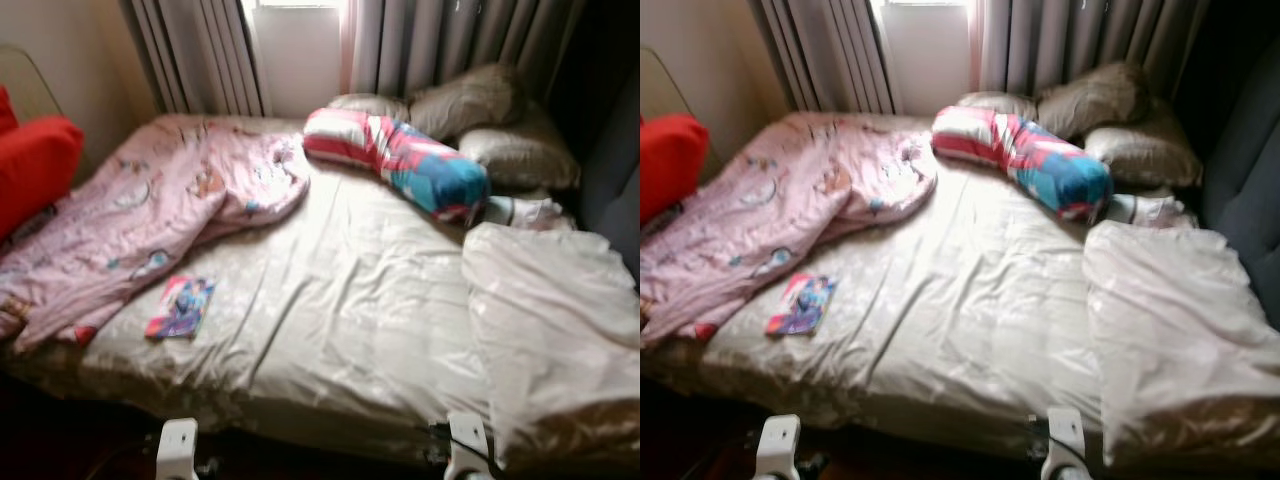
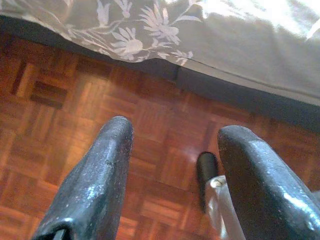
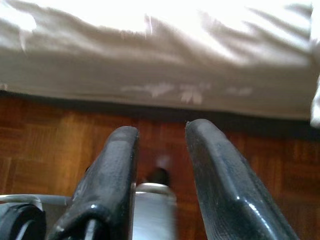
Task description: Clean up the room
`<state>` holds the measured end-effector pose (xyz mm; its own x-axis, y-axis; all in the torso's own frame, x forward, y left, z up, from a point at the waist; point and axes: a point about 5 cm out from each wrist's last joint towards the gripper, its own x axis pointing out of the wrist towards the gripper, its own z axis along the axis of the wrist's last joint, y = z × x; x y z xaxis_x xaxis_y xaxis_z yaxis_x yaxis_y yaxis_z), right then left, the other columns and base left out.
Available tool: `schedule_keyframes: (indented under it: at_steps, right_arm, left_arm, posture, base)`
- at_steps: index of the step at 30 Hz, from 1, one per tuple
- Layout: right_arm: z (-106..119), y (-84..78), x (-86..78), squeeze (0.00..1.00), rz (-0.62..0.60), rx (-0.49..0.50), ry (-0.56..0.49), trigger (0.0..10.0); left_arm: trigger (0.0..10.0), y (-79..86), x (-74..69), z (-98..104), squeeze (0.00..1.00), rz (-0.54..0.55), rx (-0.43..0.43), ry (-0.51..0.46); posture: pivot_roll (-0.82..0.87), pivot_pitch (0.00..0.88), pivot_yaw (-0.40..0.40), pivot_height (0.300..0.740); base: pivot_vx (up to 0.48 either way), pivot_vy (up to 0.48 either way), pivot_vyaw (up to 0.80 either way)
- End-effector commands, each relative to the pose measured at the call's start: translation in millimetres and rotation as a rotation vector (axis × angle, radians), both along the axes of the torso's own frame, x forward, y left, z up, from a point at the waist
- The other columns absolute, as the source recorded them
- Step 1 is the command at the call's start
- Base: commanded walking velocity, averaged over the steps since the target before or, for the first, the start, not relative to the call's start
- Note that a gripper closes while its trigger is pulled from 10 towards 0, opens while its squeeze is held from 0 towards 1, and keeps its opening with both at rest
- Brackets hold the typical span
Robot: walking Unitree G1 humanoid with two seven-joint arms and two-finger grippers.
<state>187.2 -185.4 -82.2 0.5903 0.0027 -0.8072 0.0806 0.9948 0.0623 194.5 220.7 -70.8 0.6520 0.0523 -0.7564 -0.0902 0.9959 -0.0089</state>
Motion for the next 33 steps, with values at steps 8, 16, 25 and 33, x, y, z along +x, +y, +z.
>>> schedule_keyframes:
  at_steps: [8, 16, 25, 33]
  right_arm:
    - [-0.8, -3.2, -2.1, 0.0, -0.021, -0.003, 0.01, 10.0]
    - [-0.6, -3.0, -1.6, 0.0, -0.021, -0.001, 0.009, 10.0]
    - [-0.5, -2.6, -1.1, 0.0, -0.024, -0.001, 0.008, 10.0]
    - [-0.5, -2.1, -1.1, 0.0, -0.025, 0.002, 0.007, 10.0]
  left_arm:
    - [10.0, -4.2, -0.5, -1.4, 0.0, -0.009, -0.002, 0.01]
    - [10.0, -4.5, -0.3, -1.4, 0.0, -0.005, -0.003, 0.01]
    - [10.0, -4.2, 0.0, -1.2, 0.0, 0.0, -0.003, 0.008]
    - [10.0, -3.7, -0.2, -1.2, 0.0, 0.001, -0.002, 0.008]
  posture:
    - [-0.08, 0.0, 0.054, 0.74]
    - [-0.08, 0.0, 0.053, 0.74]
    - [-0.07, 0.0, 0.054, 0.74]
    - [-0.07, 0.0, 0.052, 0.74]
  base:
    - [0.0, 0.48, 0.0]
    - [0.0, 0.48, 0.0]
    - [0.0, 0.48, 0.0]
    - [0.0, 0.48, 0.0]
